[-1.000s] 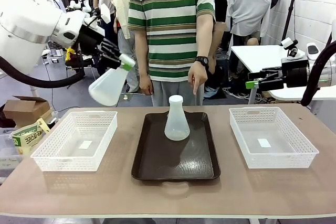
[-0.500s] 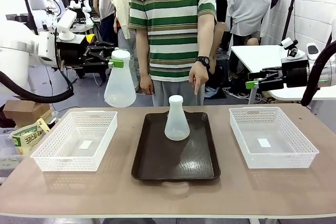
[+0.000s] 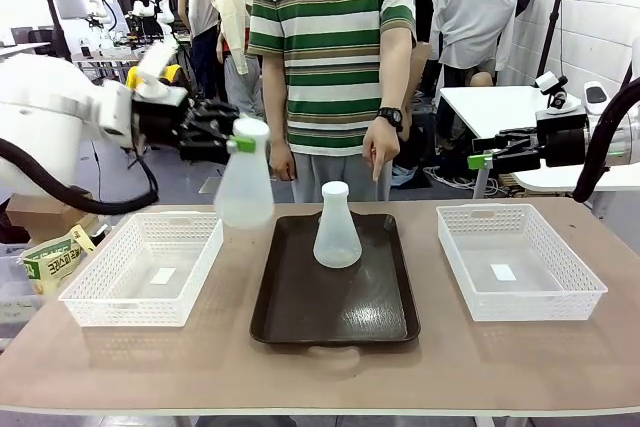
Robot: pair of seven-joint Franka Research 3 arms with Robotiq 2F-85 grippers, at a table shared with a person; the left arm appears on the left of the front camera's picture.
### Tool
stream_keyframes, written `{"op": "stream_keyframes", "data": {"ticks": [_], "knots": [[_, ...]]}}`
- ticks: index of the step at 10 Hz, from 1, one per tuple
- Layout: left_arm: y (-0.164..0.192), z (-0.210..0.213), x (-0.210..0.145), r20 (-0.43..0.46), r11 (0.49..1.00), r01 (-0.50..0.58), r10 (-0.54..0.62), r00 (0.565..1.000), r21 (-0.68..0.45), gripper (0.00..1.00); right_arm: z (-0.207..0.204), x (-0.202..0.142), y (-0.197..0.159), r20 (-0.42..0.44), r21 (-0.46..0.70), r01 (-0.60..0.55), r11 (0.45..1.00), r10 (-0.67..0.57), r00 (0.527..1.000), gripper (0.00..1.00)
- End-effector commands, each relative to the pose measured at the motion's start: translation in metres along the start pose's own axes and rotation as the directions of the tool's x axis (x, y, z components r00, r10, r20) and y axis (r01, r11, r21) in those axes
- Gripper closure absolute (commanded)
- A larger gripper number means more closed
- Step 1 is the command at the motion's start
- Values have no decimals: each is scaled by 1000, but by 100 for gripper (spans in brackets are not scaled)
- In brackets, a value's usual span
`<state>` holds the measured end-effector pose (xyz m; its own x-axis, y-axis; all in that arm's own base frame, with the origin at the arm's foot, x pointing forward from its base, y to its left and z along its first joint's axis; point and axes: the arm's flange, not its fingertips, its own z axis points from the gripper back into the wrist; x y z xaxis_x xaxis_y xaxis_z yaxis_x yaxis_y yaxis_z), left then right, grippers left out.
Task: Prepare the laboratory tools.
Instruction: Place the picked Big flask upright in the Handle tray as directed by the person.
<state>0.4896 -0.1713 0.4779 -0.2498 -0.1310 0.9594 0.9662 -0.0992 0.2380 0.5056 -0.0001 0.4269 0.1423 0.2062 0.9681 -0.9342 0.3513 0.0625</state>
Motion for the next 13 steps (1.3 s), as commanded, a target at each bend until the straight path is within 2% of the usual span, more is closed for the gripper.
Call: {"op": "stream_keyframes", "data": {"ticks": [1, 3, 4, 6, 9, 13], "knots": [[-14, -48, -13, 88, 1000, -13, 14, 996, -11, 100, -1, 1, 0, -18, -4, 13, 1000, -13, 1000, 0], [-24, -69, -31, 148, 1000, -14, 14, 989, -3, 100, -1, 1, 0, -18, -4, 13, 1000, -13, 1000, 0], [-26, -76, -42, 144, 1000, 1, -2, 990, 5, 100, -1, 1, 0, -18, -4, 13, 1000, -13, 1000, 0], [-30, -93, -70, 138, 999, -23, 29, 990, -44, 100, -1, 1, 0, -18, -4, 13, 1000, -13, 1000, 0], [-37, -112, -94, 167, 986, 31, -3, 986, -166, 100, -1, 1, 0, -18, -4, 13, 1000, -13, 1000, 0], [-37, -116, -128, 185, 989, 29, -1, 983, -147, 100, -1, 1, 0, -18, -4, 13, 1000, -13, 1000, 0]]}}
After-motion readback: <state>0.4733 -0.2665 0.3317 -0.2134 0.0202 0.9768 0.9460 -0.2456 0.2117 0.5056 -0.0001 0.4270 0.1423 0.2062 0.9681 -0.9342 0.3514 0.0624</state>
